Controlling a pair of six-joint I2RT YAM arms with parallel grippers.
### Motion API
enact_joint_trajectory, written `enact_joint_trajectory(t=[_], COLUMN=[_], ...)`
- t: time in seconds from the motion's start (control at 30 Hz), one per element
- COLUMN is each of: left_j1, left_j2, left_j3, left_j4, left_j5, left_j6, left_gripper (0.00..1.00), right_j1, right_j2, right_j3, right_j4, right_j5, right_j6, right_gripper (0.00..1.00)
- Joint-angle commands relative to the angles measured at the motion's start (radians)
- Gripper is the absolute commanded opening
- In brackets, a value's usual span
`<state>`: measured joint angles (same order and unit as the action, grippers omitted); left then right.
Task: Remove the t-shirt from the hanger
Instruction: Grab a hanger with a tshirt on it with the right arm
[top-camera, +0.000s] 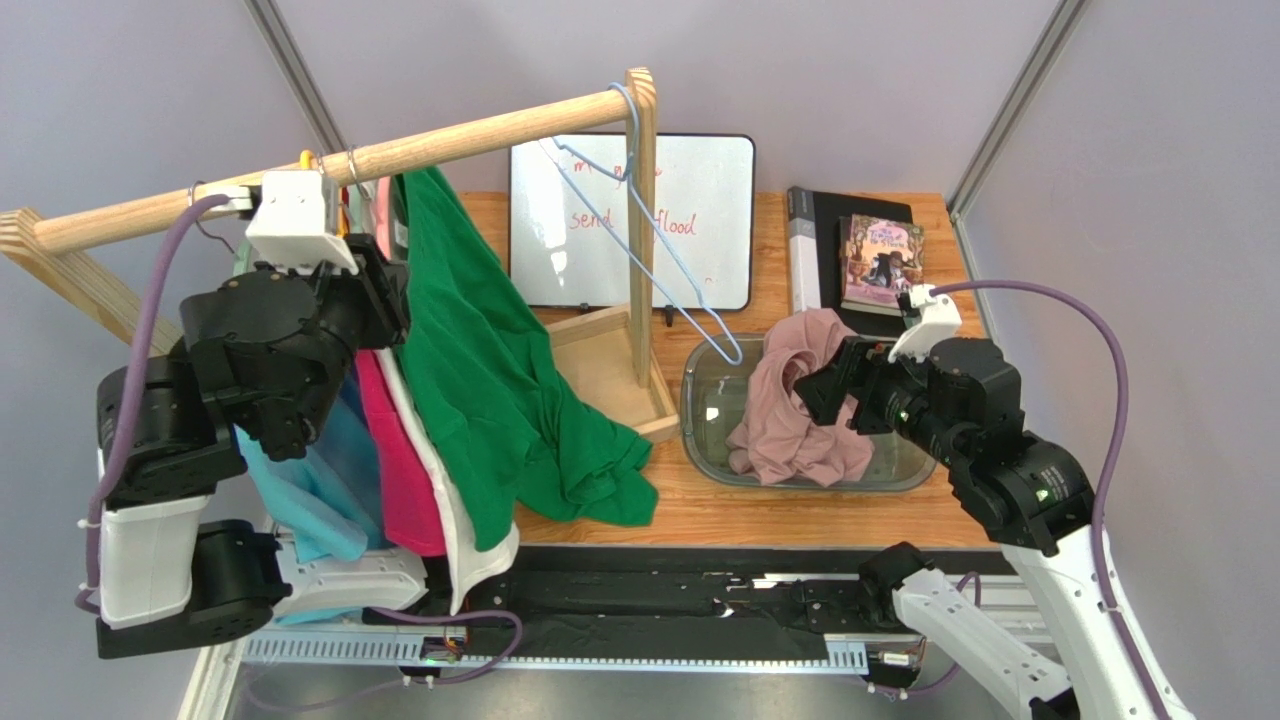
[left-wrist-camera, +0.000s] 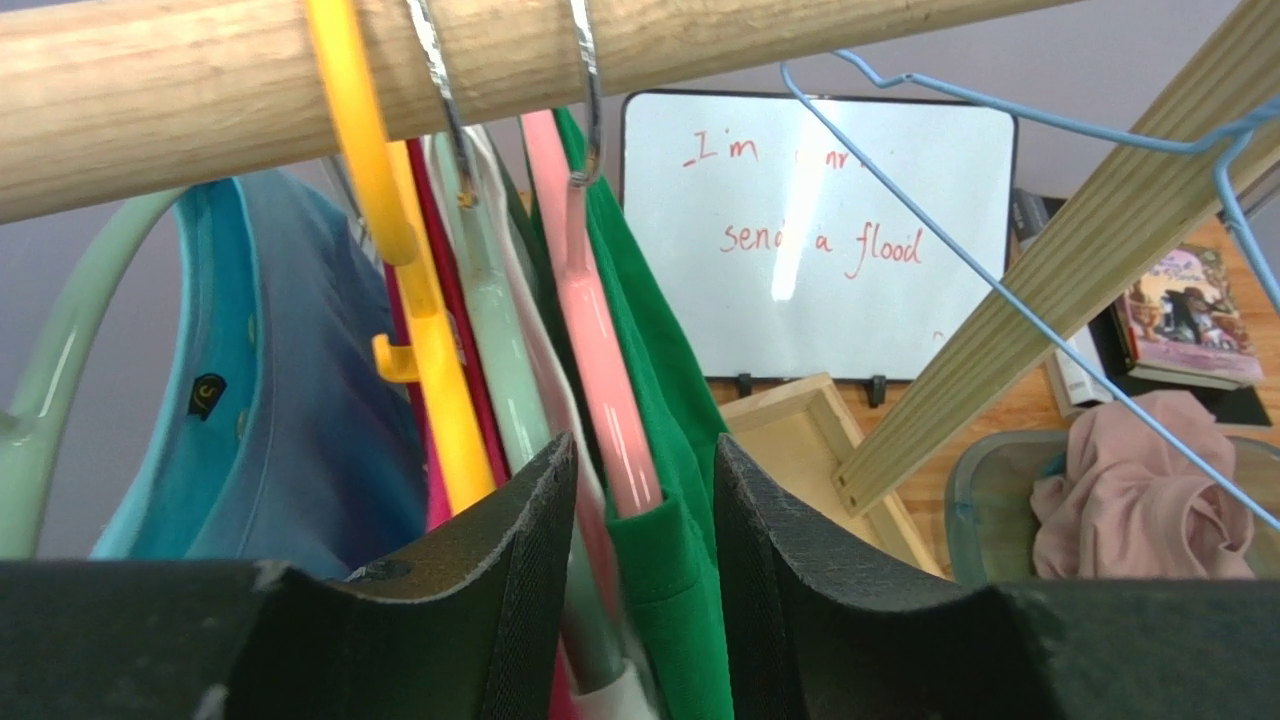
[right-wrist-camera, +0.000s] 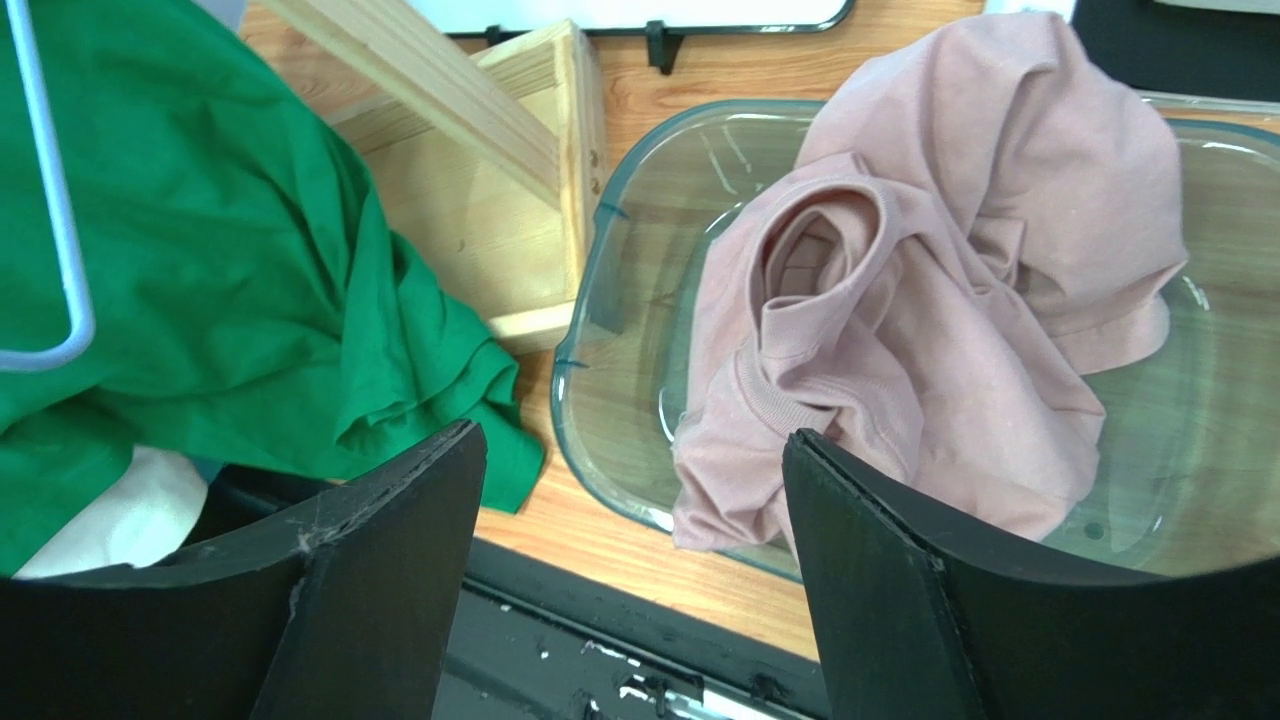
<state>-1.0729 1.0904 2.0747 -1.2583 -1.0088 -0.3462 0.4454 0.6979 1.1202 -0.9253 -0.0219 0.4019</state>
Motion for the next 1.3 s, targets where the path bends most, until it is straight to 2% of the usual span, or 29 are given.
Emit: enact_joint_trajectory(t=[0.0, 0.2, 0.4, 0.43, 0.53, 0.63, 0.67, 0.73, 0.77, 0.8, 0.83, 0.87, 0.93, 1.1, 1.13, 1.27], left_j1=[0.016, 0.073, 0.08, 0.08, 0.08, 0.08, 0.08, 0.08, 0.08, 0.08, 0.08, 0.08, 0.08, 0.08, 0.08, 0.08], left_j2=[0.023, 0.042, 0.078, 0.081, 0.082, 0.086, 0.091, 0.094, 0.092, 0.091, 0.088, 0.076, 0.065, 0.026, 0.02, -0.033], left_j3=[-0.034, -0.074, -0.073, -0.068, -0.067, -0.039, -0.033, -0.028, -0.042, -0.054, -0.067, -0.099, -0.132, -0.189, -0.194, -0.247], left_j4=[0.017, 0.04, 0.112, 0.126, 0.21, 0.26, 0.269, 0.27, 0.272, 0.277, 0.278, 0.281, 0.295, 0.301, 0.298, 0.318], left_j5=[-0.019, 0.067, 0.183, 0.197, 0.265, 0.312, 0.317, 0.317, 0.317, 0.311, 0.306, 0.305, 0.308, 0.329, 0.344, 0.404], left_j6=[0.015, -0.005, 0.001, 0.004, 0.032, 0.033, 0.023, 0.006, -0.013, -0.022, -0.034, -0.057, -0.082, -0.114, -0.12, -0.129], left_gripper=[0.44, 0.4, 0.24, 0.17, 0.07, 0.01, 0.0, 0.0, 0.0, 0.0, 0.0, 0.0, 0.0, 0.02, 0.05, 0.31], right_j1=[0.013, 0.029, 0.055, 0.055, 0.067, 0.153, 0.261, 0.408, 0.575, 0.66, 0.803, 0.858, 0.932, 0.978, 0.987, 0.99], right_j2=[-0.014, -0.025, -0.009, -0.006, 0.021, 0.084, 0.13, 0.187, 0.266, 0.309, 0.359, 0.397, 0.503, 0.615, 0.623, 0.666], right_j3=[0.058, 0.15, 0.233, 0.237, 0.253, 0.309, 0.329, 0.415, 0.447, 0.534, 0.573, 0.613, 0.696, 0.768, 0.764, 0.753], right_j4=[-0.036, -0.052, -0.012, 0.005, 0.042, 0.068, 0.072, 0.057, 0.046, 0.014, -0.001, -0.009, 0.0, 0.11, 0.14, 0.284], right_j5=[-0.056, -0.166, -0.275, -0.289, -0.357, -0.351, -0.323, -0.144, 0.013, 0.118, 0.211, 0.361, 0.413, 0.416, 0.41, 0.392], right_j6=[-0.009, -0.003, 0.018, 0.021, 0.032, 0.031, 0.026, -0.004, -0.02, -0.062, -0.08, -0.092, -0.126, -0.159, -0.182, -0.239], right_gripper=[0.77, 0.72, 0.72, 0.72, 0.72, 0.7, 0.71, 0.71, 0.72, 0.73, 0.74, 0.77, 0.78, 0.82, 0.84, 0.86])
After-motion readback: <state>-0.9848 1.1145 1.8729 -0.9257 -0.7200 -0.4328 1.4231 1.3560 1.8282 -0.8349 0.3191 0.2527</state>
